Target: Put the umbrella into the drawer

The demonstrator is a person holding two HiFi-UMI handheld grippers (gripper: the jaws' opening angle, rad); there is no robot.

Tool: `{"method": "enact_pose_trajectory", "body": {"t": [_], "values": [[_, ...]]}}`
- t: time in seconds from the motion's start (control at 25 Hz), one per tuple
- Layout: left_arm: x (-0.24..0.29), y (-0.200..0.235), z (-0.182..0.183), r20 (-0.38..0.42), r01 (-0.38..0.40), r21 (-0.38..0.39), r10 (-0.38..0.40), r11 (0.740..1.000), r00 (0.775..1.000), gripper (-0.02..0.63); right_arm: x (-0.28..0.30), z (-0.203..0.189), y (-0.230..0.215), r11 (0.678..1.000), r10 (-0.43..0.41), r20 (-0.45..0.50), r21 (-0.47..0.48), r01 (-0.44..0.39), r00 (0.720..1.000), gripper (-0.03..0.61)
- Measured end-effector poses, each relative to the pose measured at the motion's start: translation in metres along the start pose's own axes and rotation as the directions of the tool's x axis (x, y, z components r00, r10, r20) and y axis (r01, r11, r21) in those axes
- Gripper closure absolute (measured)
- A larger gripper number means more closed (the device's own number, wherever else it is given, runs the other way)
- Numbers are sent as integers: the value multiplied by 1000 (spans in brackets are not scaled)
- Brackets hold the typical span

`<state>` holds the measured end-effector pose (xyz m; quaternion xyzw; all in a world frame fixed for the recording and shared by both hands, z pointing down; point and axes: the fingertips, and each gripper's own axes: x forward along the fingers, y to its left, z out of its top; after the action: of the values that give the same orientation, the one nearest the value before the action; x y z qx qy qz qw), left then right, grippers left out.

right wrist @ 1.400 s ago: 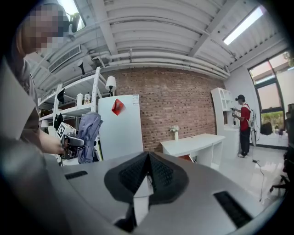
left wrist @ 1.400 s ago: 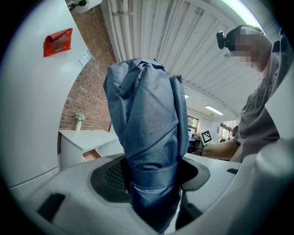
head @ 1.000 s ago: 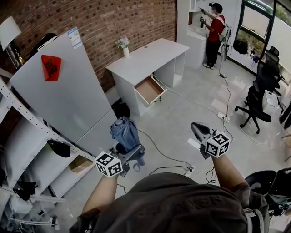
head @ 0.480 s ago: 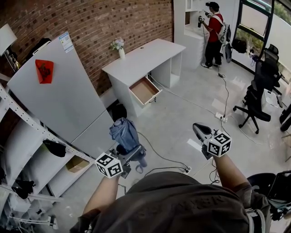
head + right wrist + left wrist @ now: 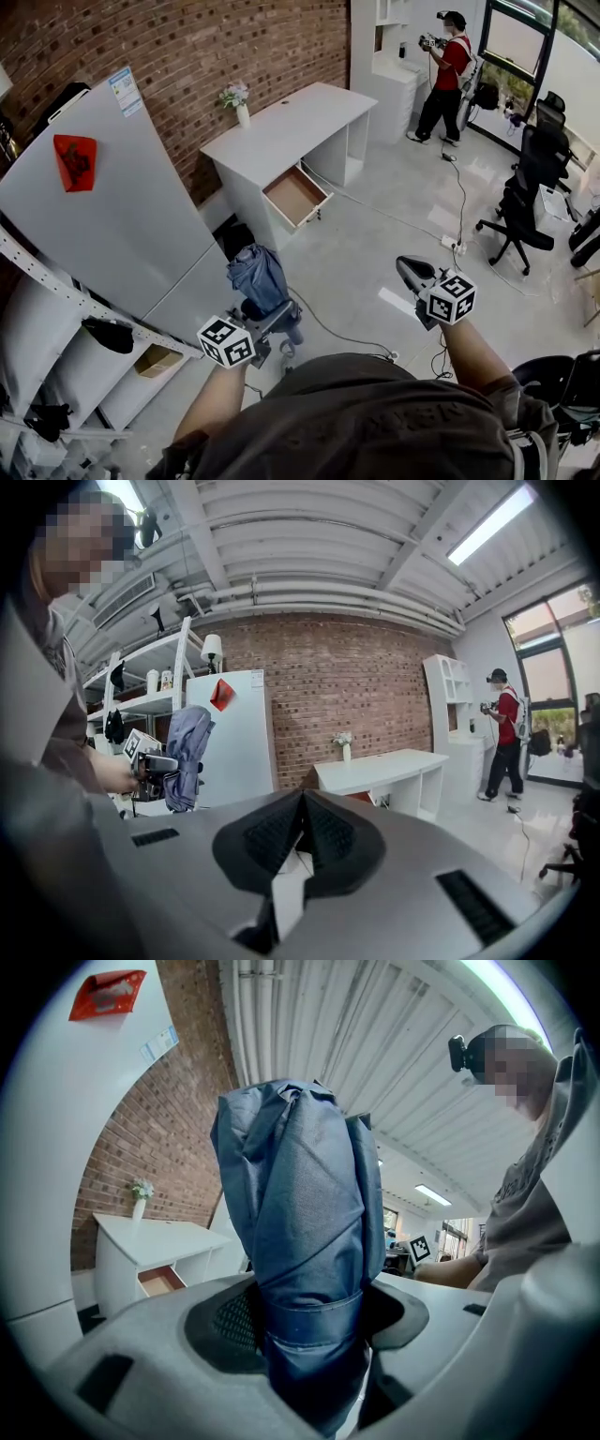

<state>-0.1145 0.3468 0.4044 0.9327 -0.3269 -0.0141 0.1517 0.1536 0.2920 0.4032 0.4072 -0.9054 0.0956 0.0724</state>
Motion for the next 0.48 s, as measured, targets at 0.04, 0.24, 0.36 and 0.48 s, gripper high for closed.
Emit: {"method": "enact_pose_trajectory", "body": {"t": [0.04,0.24,0.36,0.48], "values": [[2,16,4,-2,9,1,-9,1000,1000,350,14,3,0,1000,-10,-2,2,10,1000,584],[9,97,31,-40,70,20,-69,997,997,350,93,22,4,998,-56,8,20,56,998,584],[12,142,47,-65,103,40,-101,994,993,351,142,34,9,997,-69,9,30,69,998,584],[16,181,60,-82,135,50,-131,990,988,350,182,43,14,996,-78,3,31,78,997,584]]}}
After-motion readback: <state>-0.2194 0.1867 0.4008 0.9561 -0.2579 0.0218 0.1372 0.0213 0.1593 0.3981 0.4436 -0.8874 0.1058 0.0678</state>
